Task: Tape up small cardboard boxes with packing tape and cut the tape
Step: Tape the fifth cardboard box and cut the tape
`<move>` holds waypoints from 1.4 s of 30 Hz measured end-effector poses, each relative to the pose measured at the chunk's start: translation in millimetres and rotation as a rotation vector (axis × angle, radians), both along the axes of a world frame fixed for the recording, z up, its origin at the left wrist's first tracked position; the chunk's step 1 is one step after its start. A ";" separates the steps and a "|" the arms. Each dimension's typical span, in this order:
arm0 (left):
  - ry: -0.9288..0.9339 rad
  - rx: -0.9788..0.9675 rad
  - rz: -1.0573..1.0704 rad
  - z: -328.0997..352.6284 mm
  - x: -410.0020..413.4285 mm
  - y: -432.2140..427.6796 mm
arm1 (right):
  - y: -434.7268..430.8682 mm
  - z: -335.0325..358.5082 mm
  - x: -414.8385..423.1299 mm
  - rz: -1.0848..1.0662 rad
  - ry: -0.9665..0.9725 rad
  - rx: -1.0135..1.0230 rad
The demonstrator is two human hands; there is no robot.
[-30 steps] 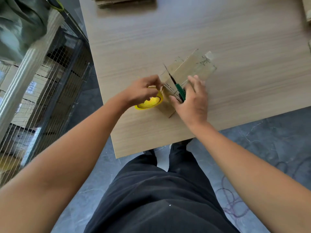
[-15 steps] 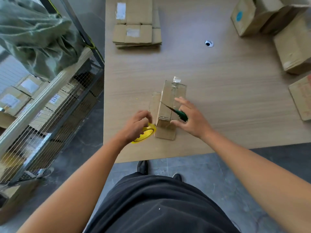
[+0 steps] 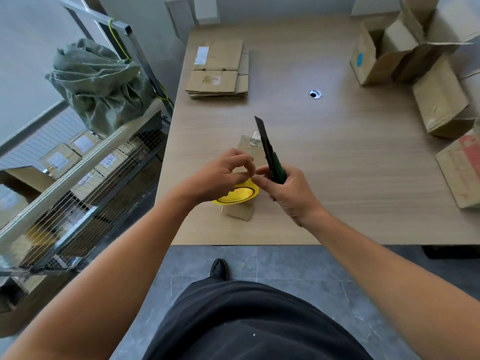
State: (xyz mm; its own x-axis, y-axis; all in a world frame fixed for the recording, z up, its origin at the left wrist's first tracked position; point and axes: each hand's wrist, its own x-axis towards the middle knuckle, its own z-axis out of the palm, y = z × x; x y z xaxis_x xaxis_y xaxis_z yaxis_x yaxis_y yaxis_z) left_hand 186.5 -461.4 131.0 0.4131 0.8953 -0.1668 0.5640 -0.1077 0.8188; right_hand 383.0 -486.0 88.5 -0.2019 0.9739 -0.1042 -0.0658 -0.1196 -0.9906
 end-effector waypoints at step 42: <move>0.551 0.049 -0.454 -25.1 -73.1 208.0 | 121.7 -39.3 -14.4 -0.689 0.008 -0.258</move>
State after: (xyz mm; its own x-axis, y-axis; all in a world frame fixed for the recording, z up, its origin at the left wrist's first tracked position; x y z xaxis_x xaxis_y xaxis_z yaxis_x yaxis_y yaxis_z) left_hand 113.4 -253.4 105.9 0.6138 0.6669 -0.4224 0.7850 -0.4593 0.4156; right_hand 368.5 -364.3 49.3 0.4452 0.8249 -0.3483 -0.2169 -0.2781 -0.9358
